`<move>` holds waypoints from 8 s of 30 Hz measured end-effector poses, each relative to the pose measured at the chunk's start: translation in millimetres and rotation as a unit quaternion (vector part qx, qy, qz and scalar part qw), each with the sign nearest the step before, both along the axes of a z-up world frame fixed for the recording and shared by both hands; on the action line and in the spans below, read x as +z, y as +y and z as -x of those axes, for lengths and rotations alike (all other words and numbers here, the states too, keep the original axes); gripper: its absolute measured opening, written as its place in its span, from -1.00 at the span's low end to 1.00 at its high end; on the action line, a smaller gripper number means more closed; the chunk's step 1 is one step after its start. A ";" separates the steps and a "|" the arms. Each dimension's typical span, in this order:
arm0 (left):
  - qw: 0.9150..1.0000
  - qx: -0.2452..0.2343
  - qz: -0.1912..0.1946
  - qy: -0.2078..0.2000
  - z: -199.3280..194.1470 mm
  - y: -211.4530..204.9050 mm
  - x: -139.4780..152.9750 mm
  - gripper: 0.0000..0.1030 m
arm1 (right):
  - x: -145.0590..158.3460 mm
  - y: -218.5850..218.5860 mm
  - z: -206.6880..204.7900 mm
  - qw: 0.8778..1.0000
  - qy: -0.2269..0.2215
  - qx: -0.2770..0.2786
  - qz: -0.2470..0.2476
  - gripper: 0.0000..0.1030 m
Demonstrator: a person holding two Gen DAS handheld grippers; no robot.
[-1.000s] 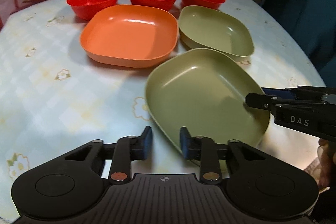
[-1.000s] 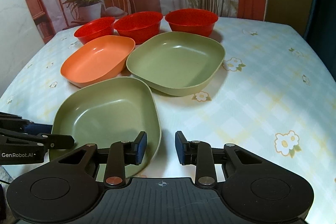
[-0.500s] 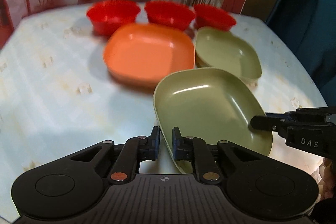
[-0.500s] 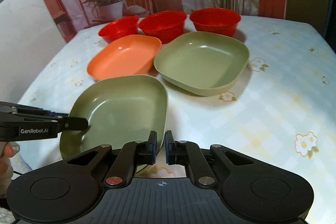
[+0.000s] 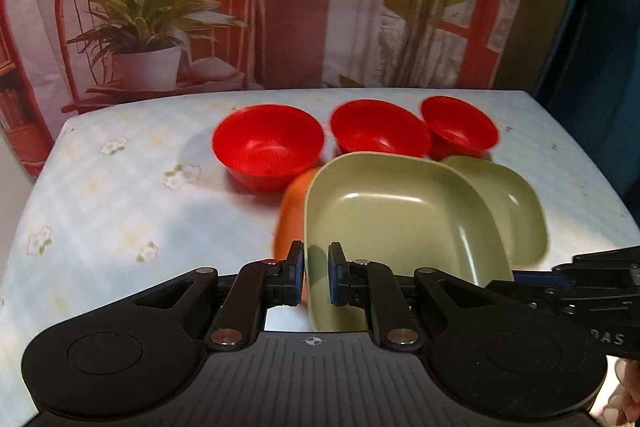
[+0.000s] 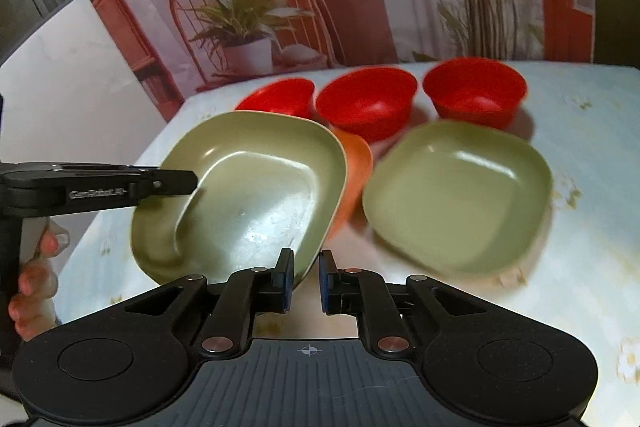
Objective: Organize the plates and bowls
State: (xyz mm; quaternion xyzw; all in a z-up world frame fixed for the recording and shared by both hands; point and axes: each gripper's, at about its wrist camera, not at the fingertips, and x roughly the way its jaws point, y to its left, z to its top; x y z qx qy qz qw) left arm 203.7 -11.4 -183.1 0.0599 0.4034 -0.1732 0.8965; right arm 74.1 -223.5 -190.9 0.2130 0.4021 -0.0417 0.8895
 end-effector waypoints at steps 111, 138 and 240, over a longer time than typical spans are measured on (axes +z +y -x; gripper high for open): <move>0.997 -0.075 -0.027 -0.008 -5.8 -117.6 -19.9 -0.58 | -64.0 -104.5 58.1 0.979 -0.011 -0.196 0.062 -0.86; 0.994 -0.108 -0.001 -0.009 4.7 -117.3 -16.5 -0.69 | -56.6 -103.9 63.1 0.980 -0.023 -0.195 0.034 -0.86; 0.992 0.054 0.018 -0.113 -151.3 54.0 98.6 -0.31 | 101.7 -54.2 -239.3 0.984 -0.093 0.063 0.141 -0.66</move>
